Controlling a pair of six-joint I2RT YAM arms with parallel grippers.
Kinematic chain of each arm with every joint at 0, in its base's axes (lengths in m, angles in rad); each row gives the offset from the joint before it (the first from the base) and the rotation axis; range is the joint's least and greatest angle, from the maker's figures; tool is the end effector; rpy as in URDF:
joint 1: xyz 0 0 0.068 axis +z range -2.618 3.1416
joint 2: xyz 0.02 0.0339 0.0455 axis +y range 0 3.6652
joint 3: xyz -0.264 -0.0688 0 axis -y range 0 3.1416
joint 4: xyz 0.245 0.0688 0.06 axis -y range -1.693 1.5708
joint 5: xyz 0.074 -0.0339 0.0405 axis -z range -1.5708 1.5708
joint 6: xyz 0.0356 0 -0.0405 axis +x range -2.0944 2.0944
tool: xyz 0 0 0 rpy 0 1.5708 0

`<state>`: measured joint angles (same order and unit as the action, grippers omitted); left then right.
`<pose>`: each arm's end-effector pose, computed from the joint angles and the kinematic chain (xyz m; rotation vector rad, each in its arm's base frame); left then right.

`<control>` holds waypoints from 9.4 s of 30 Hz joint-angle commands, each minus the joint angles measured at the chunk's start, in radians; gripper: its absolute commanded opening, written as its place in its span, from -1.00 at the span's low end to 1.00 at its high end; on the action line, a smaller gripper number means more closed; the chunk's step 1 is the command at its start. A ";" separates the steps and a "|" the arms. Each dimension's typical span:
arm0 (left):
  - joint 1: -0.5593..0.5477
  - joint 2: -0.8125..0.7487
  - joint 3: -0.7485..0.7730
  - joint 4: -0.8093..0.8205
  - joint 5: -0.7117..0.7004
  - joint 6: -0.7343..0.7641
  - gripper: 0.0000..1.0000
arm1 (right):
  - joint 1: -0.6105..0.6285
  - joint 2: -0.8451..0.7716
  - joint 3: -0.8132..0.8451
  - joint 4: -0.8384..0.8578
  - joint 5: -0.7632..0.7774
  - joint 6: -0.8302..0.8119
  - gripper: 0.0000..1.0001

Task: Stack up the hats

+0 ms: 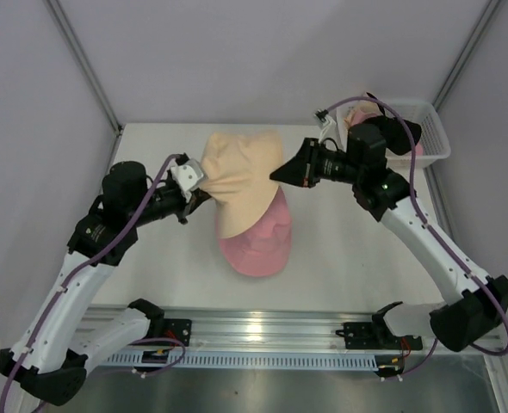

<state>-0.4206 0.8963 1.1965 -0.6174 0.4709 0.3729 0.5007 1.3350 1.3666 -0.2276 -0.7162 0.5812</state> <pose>0.1503 -0.0849 0.4165 1.0124 1.5837 -0.4761 0.2522 0.1646 0.4183 -0.4954 1.8787 1.3810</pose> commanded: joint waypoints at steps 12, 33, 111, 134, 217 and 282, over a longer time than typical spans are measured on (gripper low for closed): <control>-0.366 0.099 0.126 -0.225 -0.460 0.035 -0.99 | -0.054 -0.264 -0.443 0.194 0.233 0.126 -0.85; -0.584 0.374 0.229 -0.274 -0.624 0.024 -0.69 | -0.284 -0.421 -0.596 -0.182 0.410 0.031 -0.54; 0.229 -0.214 -0.845 0.634 -0.178 -1.660 0.25 | -0.117 -0.042 -0.853 0.784 0.288 0.445 -1.00; 0.171 -0.141 -0.836 0.834 -0.152 -1.634 -0.99 | -0.113 -0.072 -0.873 0.748 0.313 0.428 -1.00; 0.080 -0.255 -0.638 0.091 -0.708 -1.152 -0.28 | -0.212 -0.076 -0.347 -0.232 0.448 -0.067 0.42; 0.318 -0.057 -0.331 0.239 -0.660 -0.730 0.99 | -0.565 0.639 0.277 0.039 0.736 0.287 0.55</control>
<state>-0.1204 0.8440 0.8646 -0.4240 -0.1986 -0.3645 -0.0685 1.8809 1.5227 -0.1791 -0.0013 0.8890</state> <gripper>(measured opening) 0.994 0.790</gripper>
